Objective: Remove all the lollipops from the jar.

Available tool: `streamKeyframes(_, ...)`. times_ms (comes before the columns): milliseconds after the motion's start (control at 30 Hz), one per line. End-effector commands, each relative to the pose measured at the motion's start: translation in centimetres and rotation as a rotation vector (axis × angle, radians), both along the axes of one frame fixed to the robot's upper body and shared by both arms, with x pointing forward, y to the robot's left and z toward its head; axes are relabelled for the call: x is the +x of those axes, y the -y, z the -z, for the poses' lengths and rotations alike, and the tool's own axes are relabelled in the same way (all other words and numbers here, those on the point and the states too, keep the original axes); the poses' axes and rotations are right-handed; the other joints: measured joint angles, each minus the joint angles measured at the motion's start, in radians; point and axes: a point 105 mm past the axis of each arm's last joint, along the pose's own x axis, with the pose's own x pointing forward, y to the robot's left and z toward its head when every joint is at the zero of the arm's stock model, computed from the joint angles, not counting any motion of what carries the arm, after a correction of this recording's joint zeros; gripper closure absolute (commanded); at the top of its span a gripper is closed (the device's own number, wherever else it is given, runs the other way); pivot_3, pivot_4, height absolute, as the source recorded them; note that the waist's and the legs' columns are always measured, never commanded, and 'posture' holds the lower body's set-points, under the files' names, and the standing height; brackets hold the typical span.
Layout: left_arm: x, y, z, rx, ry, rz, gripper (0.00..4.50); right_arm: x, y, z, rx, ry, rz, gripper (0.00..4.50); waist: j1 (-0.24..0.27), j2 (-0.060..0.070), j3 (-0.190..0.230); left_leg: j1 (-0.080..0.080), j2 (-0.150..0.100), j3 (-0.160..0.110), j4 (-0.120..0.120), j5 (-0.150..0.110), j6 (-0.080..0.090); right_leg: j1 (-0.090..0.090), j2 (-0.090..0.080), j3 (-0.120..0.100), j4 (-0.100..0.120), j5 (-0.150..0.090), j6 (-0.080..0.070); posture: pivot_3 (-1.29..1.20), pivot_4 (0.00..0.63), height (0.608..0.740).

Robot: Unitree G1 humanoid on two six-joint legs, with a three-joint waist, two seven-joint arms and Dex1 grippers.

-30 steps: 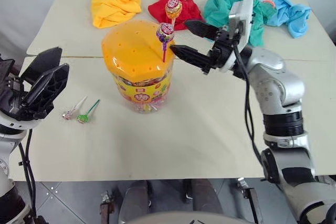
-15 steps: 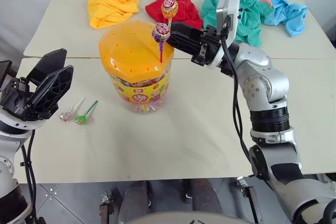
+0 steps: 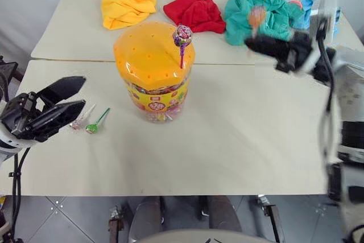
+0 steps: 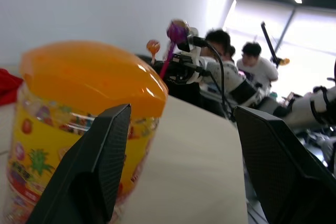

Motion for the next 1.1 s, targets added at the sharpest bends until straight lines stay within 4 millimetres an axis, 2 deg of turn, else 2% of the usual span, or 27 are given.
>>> streamKeyframes(33, -0.8, 0.9, 1.4, 0.117, 0.026, 0.052, 1.18, -2.1, 5.4, 6.0, -0.434, -0.121, 0.063, 4.47, 0.003, 0.0, 0.0, 0.0, 0.0, 0.001, 0.0, 0.0, 0.0, -0.001, 0.0, 0.0, 0.0, 0.0, 0.0, 0.0, 0.15, 0.74)
streamKeyframes(100, -0.8, 1.0, 2.3, 0.152, 0.021, 0.046, 1.18, -2.9, 6.8, 7.9, -0.477, -0.17, 0.08, 4.47, -0.002, 0.0, 0.0, 0.001, 0.001, 0.003, 0.0, 0.0, 0.0, -0.001, 0.0, 0.0, -0.001, 0.0, 0.0, 0.0, 0.15, 0.74)
streamKeyframes(233, -0.7, 1.2, 2.3, 0.142, 0.052, 0.03, 1.18, -2.6, 8.5, 9.7, -0.531, -0.171, 0.177, 4.47, -0.025, 0.003, 0.001, 0.006, 0.003, 0.013, 0.002, 0.001, 0.0, -0.001, 0.0, 0.006, 0.0, 0.0, 0.0, 0.0, 0.15, 0.74)
streamKeyframes(333, -0.6, 1.2, 0.8, 0.039, 0.08, 0.005, 1.18, -3.1, 8.7, 10.2, -0.474, -0.19, 0.167, 3.82, -0.021, 0.003, 0.001, 0.008, 0.005, 0.013, 0.002, 0.001, -0.001, -0.001, 0.001, 0.007, 0.001, 0.0, -0.001, 0.0, 0.15, 0.74)
streamKeyframes(400, -0.7, 1.1, 0.2, 0.015, 0.087, -0.003, 1.18, -3.0, 8.2, 9.3, -0.413, -0.14, 0.144, 3.21, -0.019, 0.003, 0.001, 0.007, 0.005, 0.012, 0.002, 0.0, -0.001, -0.001, 0.001, 0.007, 0.003, 0.0, -0.001, 0.0, 0.15, 0.74)
streamKeyframes(567, -1.5, -0.1, -0.6, -0.074, 0.018, -0.029, 1.18, -3.8, 3.0, 3.6, -0.029, 0.084, -0.112, 1.65, -0.021, 0.003, 0.001, 0.006, 0.006, 0.011, 0.002, -0.001, -0.001, -0.001, 0.001, 0.006, 0.002, 0.001, -0.001, 0.0, 0.15, 0.74)
streamKeyframes(633, -1.2, -0.8, -1.0, -0.12, 0.03, -0.085, 1.18, -4.1, 1.0, 1.4, 0.087, 0.182, -0.19, 1.65, -0.019, 0.003, 0.001, 0.006, 0.006, 0.011, 0.002, -0.001, -0.001, -0.001, 0.002, 0.006, 0.003, 0.001, -0.001, 0.0, 0.15, 0.74)
streamKeyframes(700, -0.6, -2.0, -1.5, -0.185, 0.054, -0.164, 1.18, -4.3, -2.3, -1.1, 0.205, 0.271, -0.28, 1.65, -0.019, 0.004, 0.001, 0.006, 0.006, 0.011, 0.003, -0.001, -0.001, -0.001, 0.002, 0.006, 0.003, 0.001, -0.001, 0.0, 0.15, 0.74)
streamKeyframes(767, -0.2, -2.6, -1.6, -0.218, 0.063, -0.207, 1.18, -4.7, -4.7, -2.6, 0.27, 0.305, -0.342, 1.65, -0.019, 0.004, 0.001, 0.007, 0.006, 0.009, 0.003, -0.001, -0.001, -0.001, 0.002, 0.007, 0.004, 0.001, -0.001, 0.0, 0.15, 0.74)
streamKeyframes(833, -0.2, -2.7, -1.7, -0.228, 0.063, -0.22, 1.18, -5.0, -5.8, -3.2, 0.294, 0.313, -0.365, 1.65, -0.018, 0.003, 0.001, 0.007, 0.006, 0.006, 0.003, -0.001, -0.001, -0.001, 0.002, 0.007, 0.004, 0.001, -0.001, 0.0, 0.15, 0.74)
streamKeyframes(967, 0.0, -1.9, -0.7, -0.244, 0.041, -0.195, 1.18, -4.5, -12.6, -5.6, 0.437, 0.363, -0.477, 1.65, -0.021, 0.002, 0.0, 0.005, 0.005, 0.005, 0.003, -0.003, -0.002, -0.001, 0.002, 0.005, 0.004, 0.001, -0.001, 0.0, 0.15, 0.74)
streamKeyframes(1100, -0.3, -1.4, -0.7, -0.227, 0.043, -0.164, 1.18, -4.5, -16.3, -6.1, 0.432, 0.367, -0.539, 1.65, -0.02, 0.002, 0.0, 0.005, 0.006, 0.008, 0.003, -0.003, -0.002, -0.002, 0.003, 0.004, 0.006, 0.001, -0.001, 0.0, 0.15, 0.74)
